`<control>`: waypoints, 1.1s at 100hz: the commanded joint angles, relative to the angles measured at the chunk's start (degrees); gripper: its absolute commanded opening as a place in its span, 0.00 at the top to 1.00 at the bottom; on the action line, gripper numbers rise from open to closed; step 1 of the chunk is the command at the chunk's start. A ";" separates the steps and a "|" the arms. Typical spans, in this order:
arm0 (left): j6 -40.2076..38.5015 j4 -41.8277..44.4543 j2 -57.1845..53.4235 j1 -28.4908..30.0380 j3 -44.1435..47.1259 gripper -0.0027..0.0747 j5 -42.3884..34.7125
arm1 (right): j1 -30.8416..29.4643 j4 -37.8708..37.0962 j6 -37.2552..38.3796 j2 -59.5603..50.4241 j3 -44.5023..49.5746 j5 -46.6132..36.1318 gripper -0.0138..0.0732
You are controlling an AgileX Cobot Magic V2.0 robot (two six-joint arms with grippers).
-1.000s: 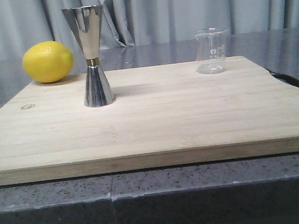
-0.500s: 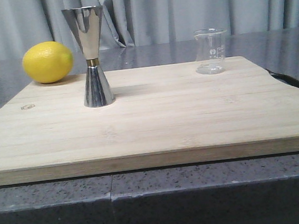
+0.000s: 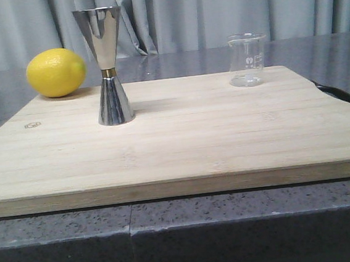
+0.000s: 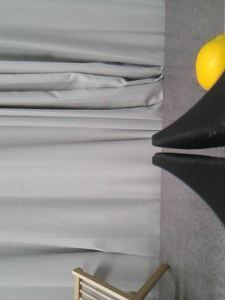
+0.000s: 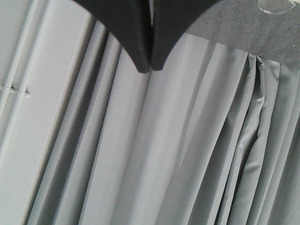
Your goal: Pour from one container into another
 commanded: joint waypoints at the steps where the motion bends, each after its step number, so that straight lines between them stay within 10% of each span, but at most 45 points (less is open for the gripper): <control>1: -0.42 -0.75 0.51 -0.48 -1.53 0.99 0.42 | -0.14 0.21 0.12 0.56 -1.33 -0.64 0.93; 90: -0.70 4.63 0.11 -0.48 -1.53 0.99 0.77 | -0.14 0.21 0.12 0.56 -1.33 -0.77 0.93; 110: -44.13 42.12 -3.18 -0.48 -0.77 0.99 2.48 | -0.14 0.21 0.12 0.56 -1.33 -0.77 0.93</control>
